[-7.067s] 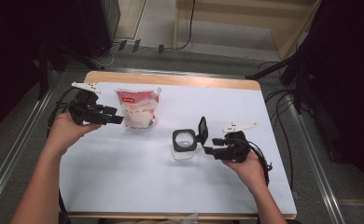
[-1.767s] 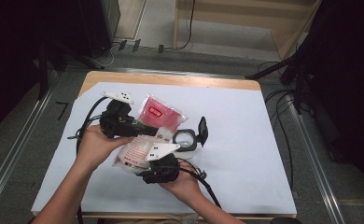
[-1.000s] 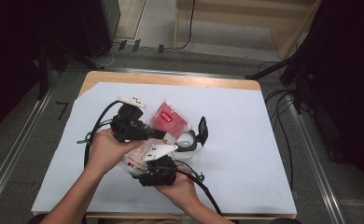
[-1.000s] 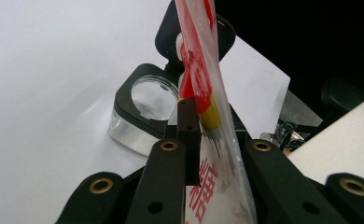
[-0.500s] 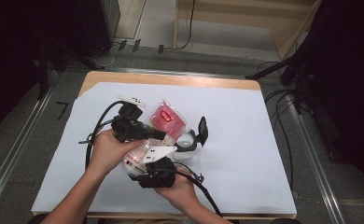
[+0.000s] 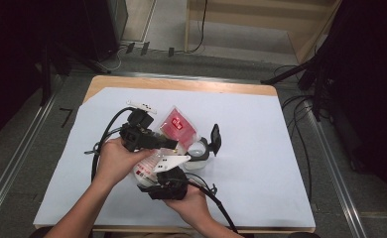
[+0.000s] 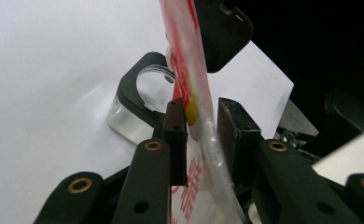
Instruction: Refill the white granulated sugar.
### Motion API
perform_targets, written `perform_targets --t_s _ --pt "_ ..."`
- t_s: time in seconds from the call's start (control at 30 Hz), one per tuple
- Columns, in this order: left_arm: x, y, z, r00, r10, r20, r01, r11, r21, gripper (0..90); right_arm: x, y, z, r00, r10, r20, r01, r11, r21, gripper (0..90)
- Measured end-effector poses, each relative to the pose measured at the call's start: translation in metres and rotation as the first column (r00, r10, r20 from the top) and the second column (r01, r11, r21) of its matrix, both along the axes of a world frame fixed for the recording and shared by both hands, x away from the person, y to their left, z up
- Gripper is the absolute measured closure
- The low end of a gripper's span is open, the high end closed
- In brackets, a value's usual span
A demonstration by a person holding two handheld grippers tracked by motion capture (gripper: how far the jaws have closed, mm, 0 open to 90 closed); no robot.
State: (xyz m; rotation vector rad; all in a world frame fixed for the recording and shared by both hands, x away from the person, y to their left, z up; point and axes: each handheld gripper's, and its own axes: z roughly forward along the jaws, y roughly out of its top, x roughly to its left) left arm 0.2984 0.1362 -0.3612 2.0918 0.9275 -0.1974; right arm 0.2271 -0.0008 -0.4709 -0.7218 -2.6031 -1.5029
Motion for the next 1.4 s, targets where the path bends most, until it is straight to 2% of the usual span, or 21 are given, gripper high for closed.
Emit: perform_targets --t_s 0.1,0.17,0.2,0.3,0.43,0.5,0.6,0.63,0.67,0.7,0.77,0.87,1.0,1.07,1.17,1.2,1.27,1.33,1.4 --pt "-0.0006 0.0002 0.0011 1.0000 -0.008 -0.004 0.008 0.9999 0.008 73.6 0.0024 -0.0032 -0.0024 0.9993 0.002 -0.037 -0.001 0.999 0.048 58.8" --pt "-0.0009 0.0007 0.0015 1.0000 -0.009 -0.002 0.009 0.9997 0.024 76.4 0.0026 -0.0047 -0.0031 0.9993 -0.005 -0.036 0.007 0.998 0.055 58.9" --pt "-0.0017 0.0013 0.0021 1.0000 -0.008 0.002 0.008 0.9992 0.039 79.5 0.0027 -0.0055 -0.0033 0.9994 -0.009 -0.034 0.011 0.998 0.055 58.9" --pt "-0.0016 0.0027 0.0027 0.9996 -0.024 0.014 0.023 0.9987 0.046 85.7 0.0031 -0.0067 -0.0035 0.9998 -0.015 -0.010 0.015 0.999 0.042 58.9" --pt "-0.0021 -0.0012 0.0023 0.9995 -0.028 0.013 0.027 0.9974 0.067 87.1 0.0017 -0.0039 -0.0020 0.9999 -0.012 -0.003 0.012 1.000 0.013 57.6" --pt "-0.0026 -0.0041 0.0009 0.9997 -0.023 0.003 0.022 0.9977 0.063 87.3 0.0005 -0.0014 -0.0019 0.9999 -0.008 0.010 0.008 1.000 -0.006 56.7" --pt "-0.0027 -0.0059 -0.0009 0.9998 0.007 -0.021 -0.006 0.9991 0.042 86.9 0.0000 0.0000 -0.0019 0.9998 -0.018 0.001 0.018 1.000 -0.017 56.7" --pt "-0.0028 -0.0063 -0.0017 0.9991 0.030 -0.030 -0.029 0.9992 0.026 86.3 0.0004 0.0003 -0.0016 0.9998 -0.017 -0.004 0.017 1.000 -0.019 56.1" --pt "-0.0023 -0.0060 -0.0020 0.9991 0.029 -0.032 -0.029 0.9993 0.025 86.0 0.0003 0.0011 -0.0007 0.9997 -0.021 -0.009 0.021 0.999 -0.024 54.4" --pt "-0.0021 -0.0059 -0.0020 0.9982 0.043 -0.041 -0.042 0.9989 0.022 85.6 0.0003 0.0013 -0.0005 0.9997 -0.023 -0.009 0.023 0.999 -0.025 53.4" --pt "-0.0016 -0.0056 -0.0036 0.9970 0.057 -0.053 -0.057 0.9983 -0.014 84.9 0.0002 0.0021 0.0003 0.9995 -0.031 -0.011 0.030 0.999 -0.023 52.6" --pt "-0.0015 -0.0059 -0.0036 0.9970 0.058 -0.052 -0.060 0.9979 -0.026 82.9 0.0004 0.0013 0.0014 0.9991 -0.040 -0.013 0.040 0.999 -0.011 56.4" --pt "-0.0006 -0.0061 -0.0042 0.9978 0.026 -0.061 -0.025 0.9996 0.015 80.5 -0.0023 0.0004 0.0018 0.9996 -0.027 -0.005 0.027 1.000 -0.001 60.1" --pt "-0.0004 -0.0062 -0.0043 0.9976 0.017 -0.066 -0.016 0.9998 0.015 79.7 -0.0030 -0.0002 0.0011 0.9997 -0.020 -0.016 0.020 1.000 0.015 60.5" --pt "-0.0004 -0.0058 -0.0018 0.9979 0.011 -0.063 -0.010 0.9997 0.022 72.9 -0.0006 -0.0019 0.0003 0.9983 0.001 -0.058 0.002 0.998 0.064 60.8" --pt "-0.0010 -0.0058 -0.0006 0.9986 0.013 -0.051 -0.011 0.9995 0.031 71.6 0.0005 -0.0022 0.0004 0.9974 0.005 -0.071 0.000 0.997 0.073 60.7" --pt "-0.0020 -0.0052 0.0013 0.9993 0.015 -0.035 -0.014 0.9992 0.038 72.6 0.0018 -0.0027 0.0011 0.9975 0.005 -0.070 0.000 0.997 0.076 60.8" --pt "-0.0025 -0.0057 0.0017 0.9993 0.022 -0.031 -0.021 0.9988 0.045 77.4 0.0020 -0.0033 0.0019 0.9986 0.004 -0.054 0.000 0.997 0.071 60.8" --pt "-0.0031 -0.0060 0.0020 0.9988 0.037 -0.033 -0.034 0.9963 0.079 82.1 0.0011 -0.0024 0.0022 0.9989 0.006 -0.045 -0.003 0.998 0.061 60.8"
